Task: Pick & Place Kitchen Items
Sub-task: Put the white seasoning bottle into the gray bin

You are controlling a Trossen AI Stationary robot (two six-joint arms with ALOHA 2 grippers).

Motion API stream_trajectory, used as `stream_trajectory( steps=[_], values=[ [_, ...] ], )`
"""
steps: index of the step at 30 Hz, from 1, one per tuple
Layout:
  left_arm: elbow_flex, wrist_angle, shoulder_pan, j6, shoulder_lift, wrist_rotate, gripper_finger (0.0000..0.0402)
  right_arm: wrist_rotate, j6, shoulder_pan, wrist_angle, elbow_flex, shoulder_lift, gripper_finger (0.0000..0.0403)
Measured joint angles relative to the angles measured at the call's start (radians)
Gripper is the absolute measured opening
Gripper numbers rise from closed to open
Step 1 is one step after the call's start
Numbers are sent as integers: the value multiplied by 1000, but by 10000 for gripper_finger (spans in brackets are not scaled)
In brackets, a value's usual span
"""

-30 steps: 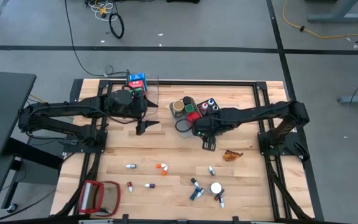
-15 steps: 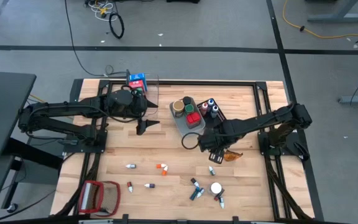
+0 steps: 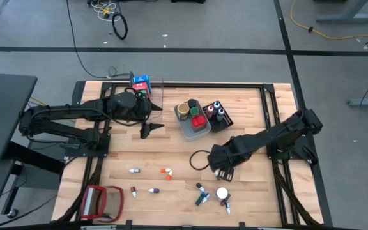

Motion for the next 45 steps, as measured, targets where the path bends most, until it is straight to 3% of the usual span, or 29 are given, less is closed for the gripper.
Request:
stream_trajectory(
  steps=[5, 11, 20, 25, 28, 33, 45],
  values=[
    [0, 0, 0, 0, 0, 0, 355, -51, 55, 22, 169, 0, 0, 233],
    [0, 0, 0, 0, 0, 0, 355, -22, -132, 32, 355, 0, 0, 233],
    [0, 0, 0, 0, 0, 0, 355, 373, -399, 97, 482, 0, 0, 233],
    [0, 0, 0, -1, 0, 0, 355, 489, -473, 116, 493, 0, 0, 233],
    [0, 1, 0, -22, 0, 0, 355, 501, -492, 116, 506, 0, 1, 233],
    [0, 1, 0, -45, 0, 0, 355, 494, -386, 116, 508, 0, 1, 233],
    [0, 2, 0, -20, 0, 0, 355, 493, -525, 115, 588, 0, 1, 233]
  ],
)
